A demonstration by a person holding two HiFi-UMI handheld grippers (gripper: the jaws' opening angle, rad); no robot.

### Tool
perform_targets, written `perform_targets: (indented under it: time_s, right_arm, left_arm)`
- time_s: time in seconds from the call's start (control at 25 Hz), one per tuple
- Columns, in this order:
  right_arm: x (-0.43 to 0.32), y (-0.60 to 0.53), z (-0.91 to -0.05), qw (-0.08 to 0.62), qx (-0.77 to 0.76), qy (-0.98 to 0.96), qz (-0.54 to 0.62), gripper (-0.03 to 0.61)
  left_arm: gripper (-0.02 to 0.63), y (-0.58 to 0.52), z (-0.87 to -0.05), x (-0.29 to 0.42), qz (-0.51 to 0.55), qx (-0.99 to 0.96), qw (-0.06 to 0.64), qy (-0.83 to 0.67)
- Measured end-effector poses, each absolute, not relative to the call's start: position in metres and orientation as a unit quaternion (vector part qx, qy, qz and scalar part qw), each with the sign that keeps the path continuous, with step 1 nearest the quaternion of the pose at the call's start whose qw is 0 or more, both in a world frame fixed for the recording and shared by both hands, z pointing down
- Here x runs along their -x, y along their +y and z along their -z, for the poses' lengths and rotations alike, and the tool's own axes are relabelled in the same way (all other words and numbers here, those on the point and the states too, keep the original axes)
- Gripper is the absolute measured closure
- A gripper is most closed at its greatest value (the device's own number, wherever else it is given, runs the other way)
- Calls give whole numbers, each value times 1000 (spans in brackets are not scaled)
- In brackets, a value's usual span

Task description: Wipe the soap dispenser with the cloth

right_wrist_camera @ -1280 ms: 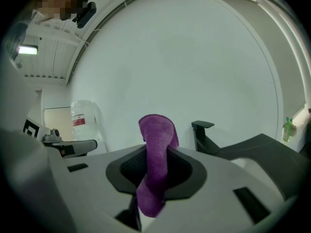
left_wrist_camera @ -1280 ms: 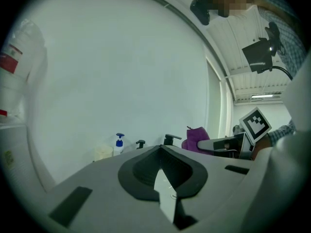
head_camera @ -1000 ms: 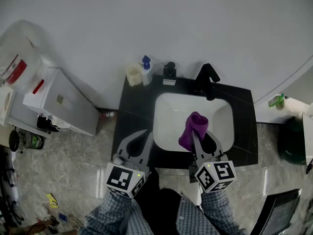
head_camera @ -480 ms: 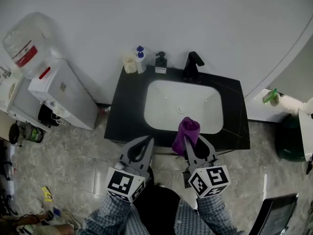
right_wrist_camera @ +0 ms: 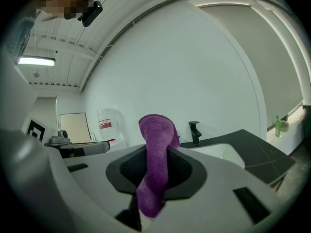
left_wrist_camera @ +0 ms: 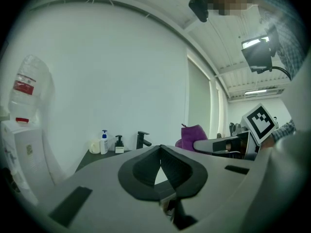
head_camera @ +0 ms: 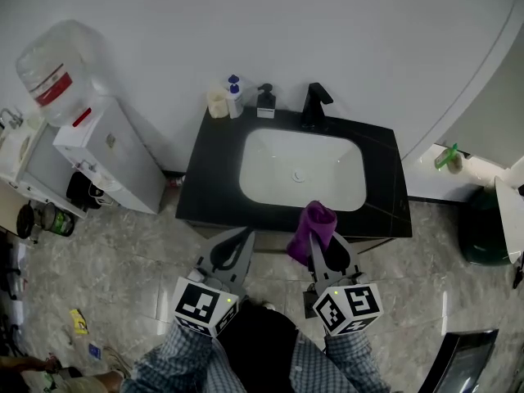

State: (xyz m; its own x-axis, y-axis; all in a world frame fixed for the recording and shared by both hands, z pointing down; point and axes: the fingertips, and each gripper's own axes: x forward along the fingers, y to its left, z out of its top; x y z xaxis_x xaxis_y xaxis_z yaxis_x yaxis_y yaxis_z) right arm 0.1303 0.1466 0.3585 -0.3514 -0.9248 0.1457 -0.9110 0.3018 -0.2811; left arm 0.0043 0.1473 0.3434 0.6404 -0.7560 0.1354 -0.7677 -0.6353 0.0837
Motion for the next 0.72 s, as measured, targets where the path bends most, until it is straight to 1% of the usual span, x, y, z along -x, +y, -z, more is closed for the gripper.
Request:
perform_targets:
  time_s: [0.2,0.72]
  right_arm:
    - [-125,146,-353,23,580,800,152,491]
    - [-80,131,-348,8,572,808,145,491]
  left_arm:
    - [603,143,-339,1,-41,-908,65,-412]
    - [603,128,-332,29,-32,-913,70,-400]
